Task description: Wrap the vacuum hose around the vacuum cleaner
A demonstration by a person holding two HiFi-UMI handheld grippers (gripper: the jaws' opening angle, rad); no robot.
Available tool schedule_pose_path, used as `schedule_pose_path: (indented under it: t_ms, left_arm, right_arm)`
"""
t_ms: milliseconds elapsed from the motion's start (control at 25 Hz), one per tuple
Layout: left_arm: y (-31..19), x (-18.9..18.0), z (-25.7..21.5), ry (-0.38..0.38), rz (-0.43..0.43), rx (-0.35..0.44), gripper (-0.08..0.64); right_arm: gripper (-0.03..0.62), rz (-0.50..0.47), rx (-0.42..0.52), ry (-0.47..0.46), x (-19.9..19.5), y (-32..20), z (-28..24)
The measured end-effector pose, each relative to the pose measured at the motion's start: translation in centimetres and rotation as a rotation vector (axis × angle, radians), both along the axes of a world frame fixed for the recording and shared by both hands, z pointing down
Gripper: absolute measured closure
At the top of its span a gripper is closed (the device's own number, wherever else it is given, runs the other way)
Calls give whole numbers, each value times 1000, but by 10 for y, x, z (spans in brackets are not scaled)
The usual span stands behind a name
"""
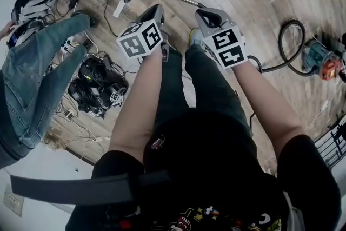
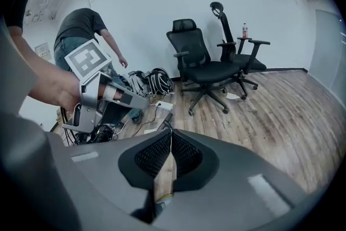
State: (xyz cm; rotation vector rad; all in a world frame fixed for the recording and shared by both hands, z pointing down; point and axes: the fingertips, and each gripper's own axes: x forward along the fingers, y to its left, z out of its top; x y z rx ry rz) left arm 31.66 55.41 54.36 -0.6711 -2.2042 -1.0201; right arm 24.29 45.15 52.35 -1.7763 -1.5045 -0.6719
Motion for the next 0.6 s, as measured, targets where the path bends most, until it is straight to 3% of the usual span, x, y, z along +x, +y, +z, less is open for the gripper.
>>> schedule_pose_path:
  t_ms: [280,600]
  left_arm:
    - [16,-5,100,-15,-67,114,538]
    - [18,-7,246,-60,-238,284,516]
  right_arm:
    - [569,-74,55,-20,8,12,90]
    - [557,-162,108,-45,10,9,229]
